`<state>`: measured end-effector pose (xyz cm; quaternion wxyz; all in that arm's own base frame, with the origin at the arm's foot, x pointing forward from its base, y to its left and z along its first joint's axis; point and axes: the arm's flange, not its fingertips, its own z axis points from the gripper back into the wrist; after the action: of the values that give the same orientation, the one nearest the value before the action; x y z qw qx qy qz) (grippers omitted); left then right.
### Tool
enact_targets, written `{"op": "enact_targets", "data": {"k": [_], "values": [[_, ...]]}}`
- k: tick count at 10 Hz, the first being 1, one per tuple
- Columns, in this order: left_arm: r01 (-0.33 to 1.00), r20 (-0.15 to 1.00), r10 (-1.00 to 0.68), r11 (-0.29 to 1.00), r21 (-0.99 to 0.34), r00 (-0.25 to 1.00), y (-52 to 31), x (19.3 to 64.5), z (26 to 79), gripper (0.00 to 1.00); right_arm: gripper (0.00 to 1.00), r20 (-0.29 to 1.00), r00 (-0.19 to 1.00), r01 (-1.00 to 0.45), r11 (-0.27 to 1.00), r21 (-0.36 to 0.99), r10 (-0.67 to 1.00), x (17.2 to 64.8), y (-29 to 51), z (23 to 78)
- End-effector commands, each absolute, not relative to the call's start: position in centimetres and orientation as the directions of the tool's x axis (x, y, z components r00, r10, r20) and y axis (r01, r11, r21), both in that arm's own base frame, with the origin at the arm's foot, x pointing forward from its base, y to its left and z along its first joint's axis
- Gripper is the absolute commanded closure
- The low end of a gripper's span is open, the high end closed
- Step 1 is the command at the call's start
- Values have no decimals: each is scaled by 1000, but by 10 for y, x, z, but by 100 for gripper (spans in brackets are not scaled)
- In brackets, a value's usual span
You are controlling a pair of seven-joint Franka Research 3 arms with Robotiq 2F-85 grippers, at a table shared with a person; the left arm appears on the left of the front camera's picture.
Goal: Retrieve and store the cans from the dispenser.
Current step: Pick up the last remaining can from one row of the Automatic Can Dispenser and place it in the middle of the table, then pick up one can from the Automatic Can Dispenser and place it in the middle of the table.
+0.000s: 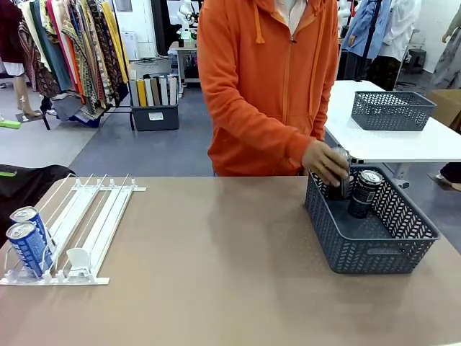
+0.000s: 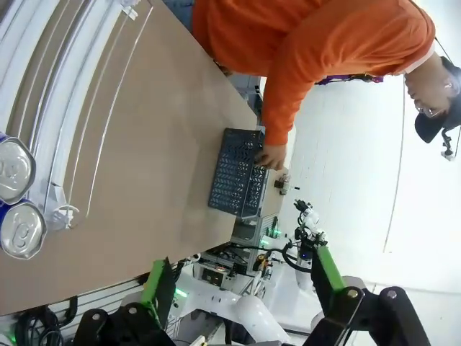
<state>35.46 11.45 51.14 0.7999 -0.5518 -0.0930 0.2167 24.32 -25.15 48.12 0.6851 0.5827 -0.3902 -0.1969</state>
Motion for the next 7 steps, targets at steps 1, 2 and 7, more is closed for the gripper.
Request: {"op": "enact_targets", "data": {"k": [1,2,7], "values": [[-251,-101,443,295,-922,891,120,350,512,0,0,320,599,-214,239,947,-734,247,-252,485],[-251,-101,443,295,-922,891,120,350,512,0,0,320,599,-214,239,947,-734,247,-252,485],[-251,-101,443,295,-922,891,120,350,512,0,0,320,599,-214,239,947,-734,247,-252,485]]}}
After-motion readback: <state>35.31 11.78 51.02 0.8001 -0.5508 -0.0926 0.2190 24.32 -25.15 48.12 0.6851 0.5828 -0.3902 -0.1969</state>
